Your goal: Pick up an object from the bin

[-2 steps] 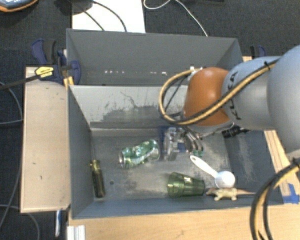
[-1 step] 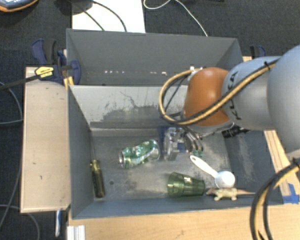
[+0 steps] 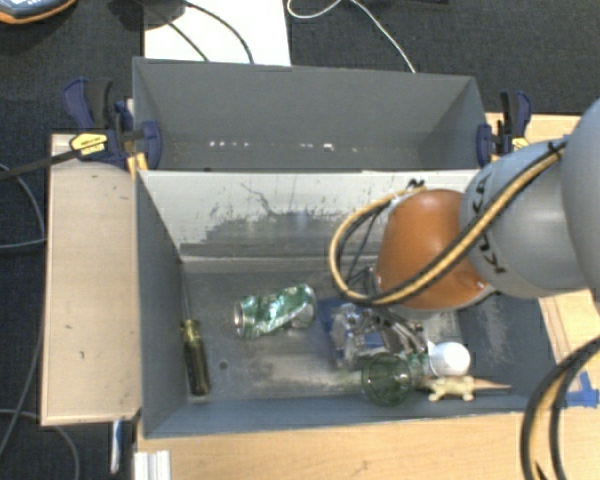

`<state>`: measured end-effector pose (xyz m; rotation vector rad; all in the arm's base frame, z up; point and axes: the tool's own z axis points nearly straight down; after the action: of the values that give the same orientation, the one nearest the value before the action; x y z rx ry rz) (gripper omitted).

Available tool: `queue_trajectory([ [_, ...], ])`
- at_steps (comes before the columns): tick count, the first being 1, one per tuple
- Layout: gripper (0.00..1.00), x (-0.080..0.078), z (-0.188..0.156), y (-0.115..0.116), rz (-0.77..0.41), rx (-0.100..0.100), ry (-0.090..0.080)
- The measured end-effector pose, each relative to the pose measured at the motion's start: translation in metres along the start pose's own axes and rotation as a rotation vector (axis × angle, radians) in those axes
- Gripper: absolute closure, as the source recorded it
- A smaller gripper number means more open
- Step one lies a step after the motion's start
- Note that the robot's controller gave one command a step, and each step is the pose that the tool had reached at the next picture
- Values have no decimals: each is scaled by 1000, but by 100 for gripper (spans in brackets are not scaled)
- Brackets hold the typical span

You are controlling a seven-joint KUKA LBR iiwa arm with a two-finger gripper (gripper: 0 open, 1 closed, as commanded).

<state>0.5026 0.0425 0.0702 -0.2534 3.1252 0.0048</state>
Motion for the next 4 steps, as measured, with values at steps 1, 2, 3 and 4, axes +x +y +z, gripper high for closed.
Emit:
queue_trajectory([
  [1, 100, 0, 0, 0, 1, 0, 0],
  [2, 100, -46, 0, 32, 147, -1, -4],
  [3, 100, -47, -11, 26, 60, 0, -4],
  [4, 100, -45, 1, 46, 89, -2, -4],
])
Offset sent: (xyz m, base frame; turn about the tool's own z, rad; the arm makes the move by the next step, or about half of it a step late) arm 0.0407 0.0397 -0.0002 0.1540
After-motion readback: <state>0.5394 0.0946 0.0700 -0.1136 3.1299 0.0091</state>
